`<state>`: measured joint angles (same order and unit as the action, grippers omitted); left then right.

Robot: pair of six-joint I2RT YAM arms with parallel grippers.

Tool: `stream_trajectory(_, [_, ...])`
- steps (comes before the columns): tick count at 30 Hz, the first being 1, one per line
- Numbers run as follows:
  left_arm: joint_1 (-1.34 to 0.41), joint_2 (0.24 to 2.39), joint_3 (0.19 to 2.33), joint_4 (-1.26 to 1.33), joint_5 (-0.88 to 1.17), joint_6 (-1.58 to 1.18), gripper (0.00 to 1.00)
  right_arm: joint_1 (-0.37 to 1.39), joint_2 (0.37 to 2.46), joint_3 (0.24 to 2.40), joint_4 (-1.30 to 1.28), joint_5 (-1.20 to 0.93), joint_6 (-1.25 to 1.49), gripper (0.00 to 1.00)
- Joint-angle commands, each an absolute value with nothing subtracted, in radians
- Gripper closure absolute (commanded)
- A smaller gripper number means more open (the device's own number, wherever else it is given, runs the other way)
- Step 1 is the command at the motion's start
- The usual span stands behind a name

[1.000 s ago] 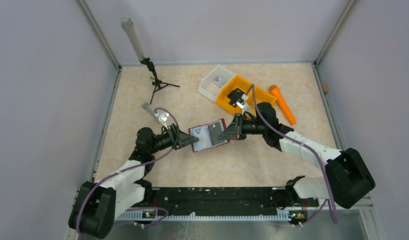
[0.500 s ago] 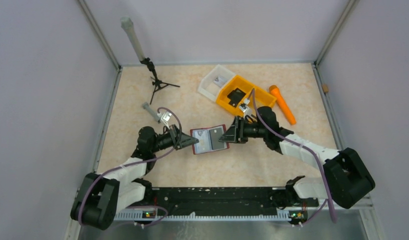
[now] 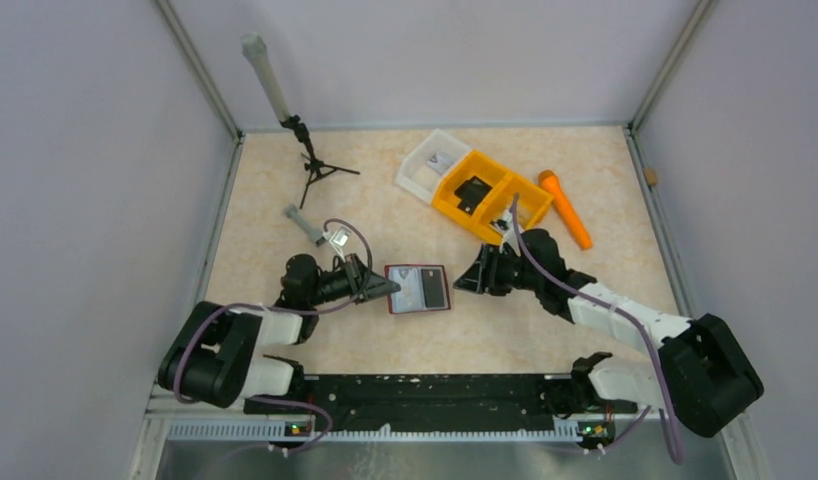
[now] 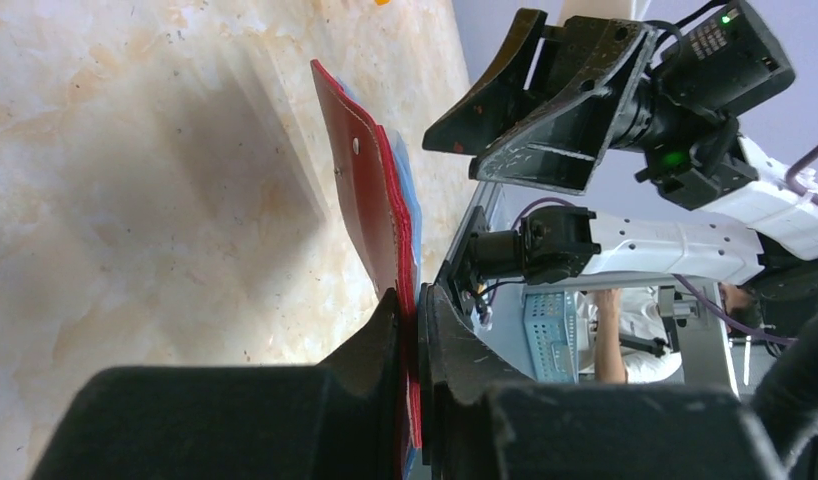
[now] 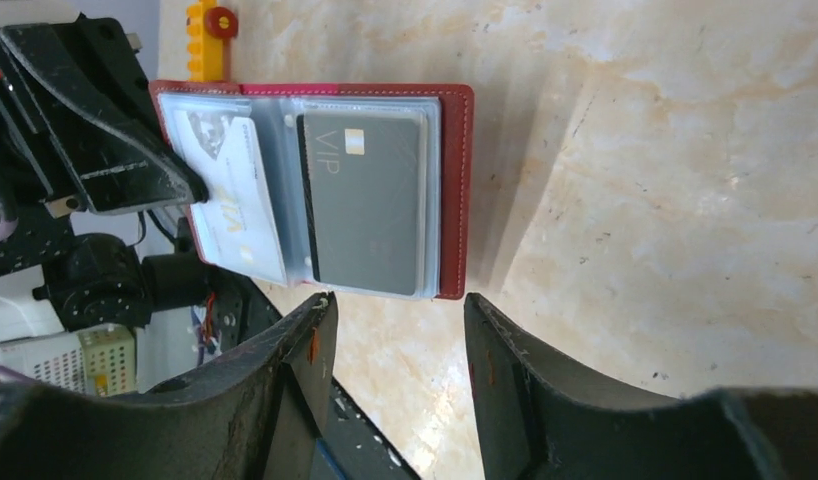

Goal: Take the credit cards out of the card holder
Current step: Remove the credit card from the card holder.

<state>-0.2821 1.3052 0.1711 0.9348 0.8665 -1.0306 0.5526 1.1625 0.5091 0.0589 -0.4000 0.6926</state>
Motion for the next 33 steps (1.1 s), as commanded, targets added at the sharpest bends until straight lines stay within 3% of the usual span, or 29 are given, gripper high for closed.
stream_trajectory(1, [-0.287, 1.37, 0.151, 1.177, 0.907, -1.086, 1.0, 0.553, 1.196, 0.449, 0.316, -0.51, 0.755, 0.51])
stream_trajectory(8, [-0.29, 1.562, 0.148, 1.61, 0.941, -1.332, 1.0, 0.581, 1.25, 0.445, 0.561, -0.612, 0.875, 0.61])
stream_trajectory(33, [-0.336, 1.463, 0.202, 1.618, 0.91, -1.416, 1.0, 0.669, 1.366, 0.508, 0.873, -0.734, 1.113, 0.64])
